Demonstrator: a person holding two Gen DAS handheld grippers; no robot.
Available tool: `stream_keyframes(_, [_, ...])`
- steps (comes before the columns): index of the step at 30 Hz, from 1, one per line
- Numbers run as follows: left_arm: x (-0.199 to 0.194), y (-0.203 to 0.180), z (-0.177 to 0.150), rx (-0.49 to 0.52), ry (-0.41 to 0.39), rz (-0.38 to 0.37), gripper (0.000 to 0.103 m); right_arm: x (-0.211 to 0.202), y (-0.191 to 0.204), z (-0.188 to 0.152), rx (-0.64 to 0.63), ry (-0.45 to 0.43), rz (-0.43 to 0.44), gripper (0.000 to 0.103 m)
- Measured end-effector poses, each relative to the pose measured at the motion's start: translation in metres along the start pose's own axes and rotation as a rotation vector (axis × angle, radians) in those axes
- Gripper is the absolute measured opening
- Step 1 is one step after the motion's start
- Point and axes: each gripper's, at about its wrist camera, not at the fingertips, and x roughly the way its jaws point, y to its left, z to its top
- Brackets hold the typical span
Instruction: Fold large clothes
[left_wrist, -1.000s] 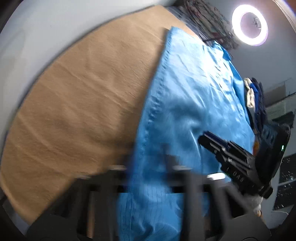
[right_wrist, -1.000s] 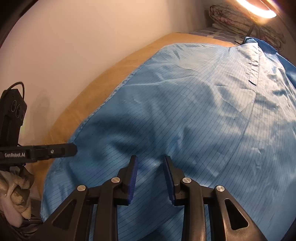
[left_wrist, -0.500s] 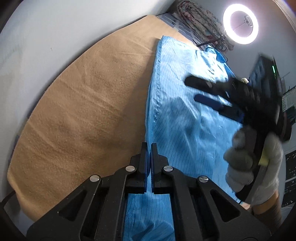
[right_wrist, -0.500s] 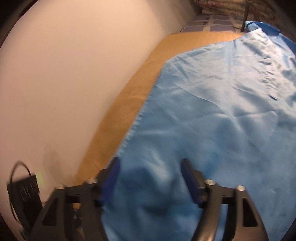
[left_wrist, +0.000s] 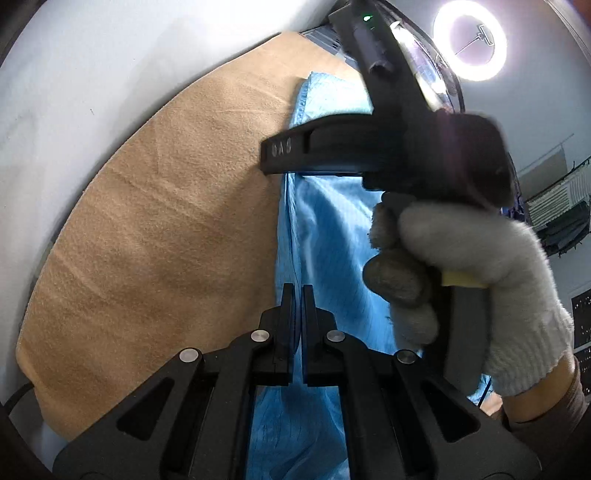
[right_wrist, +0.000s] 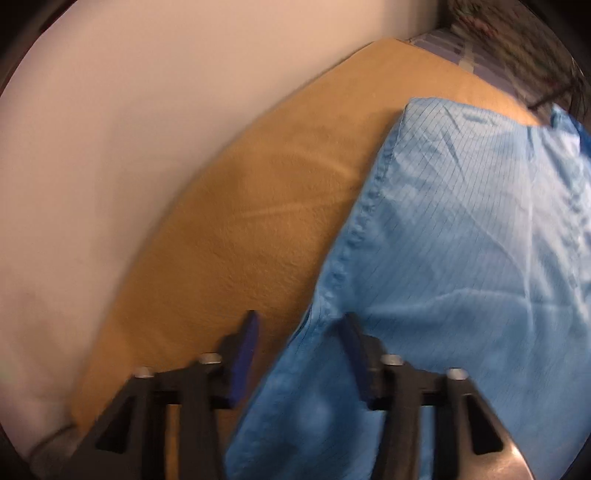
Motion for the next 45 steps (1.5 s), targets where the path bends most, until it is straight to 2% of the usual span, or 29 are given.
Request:
stream_keyframes(1, [0.000, -0.003, 0.001, 0.010, 0.000, -0.003, 0.000, 0.000, 0.000, -0.001, -0.009, -0.010, -0.008, 0.023])
stream_keyframes(3, [-0.002, -0.006, 0.001, 0.025, 0.000, -0.010, 0.000, -0.003, -0.006, -0.003, -0.001, -0.030, 0.009, 0.001])
stream_keyframes(5, [-0.004, -0.007, 0.004, 0.029, -0.001, -0.010, 0.023, -0.008, -0.018, -0.008, 0.031, -0.043, 0.064, 0.000])
stream_keyframes(6, [-0.005, -0.007, 0.008, 0.023, -0.009, -0.008, 0.049, -0.013, -0.026, -0.010, 0.057, -0.059, 0.103, 0.000])
stream_keyframes(7, [-0.008, -0.006, 0.009, 0.013, -0.027, -0.013, 0.059, -0.017, -0.031, -0.012, 0.072, -0.074, 0.130, 0.000])
stream_keyframes(11, [-0.026, -0.003, 0.016, -0.039, -0.067, -0.086, 0.059, -0.040, -0.067, -0.029, 0.177, -0.160, 0.288, 0.000])
stream_keyframes(14, [-0.036, -0.003, 0.021, -0.038, -0.103, -0.092, 0.059, -0.053, -0.100, -0.046, 0.268, -0.209, 0.375, 0.000])
stream_keyframes(18, [-0.030, -0.009, 0.022, -0.069, -0.101, -0.091, 0.059, -0.065, -0.133, -0.067, 0.354, -0.270, 0.456, 0.000])
stream_keyframes(27, [-0.023, -0.025, 0.022, -0.030, -0.066, -0.093, 0.059, -0.081, -0.191, -0.121, 0.463, -0.365, 0.512, 0.000])
stream_keyframes(36, [0.014, -0.065, 0.008, 0.051, 0.033, -0.097, 0.059, -0.075, -0.268, -0.182, 0.616, -0.364, 0.516, 0.000])
stream_keyframes(40, [0.028, -0.088, -0.011, 0.104, 0.088, -0.105, 0.059, -0.072, -0.282, -0.197, 0.650, -0.346, 0.492, 0.000])
stream_keyframes(45, [0.036, -0.115, -0.030, 0.199, 0.111, -0.093, 0.059, -0.075, -0.286, -0.201, 0.650, -0.347, 0.482, 0.000])
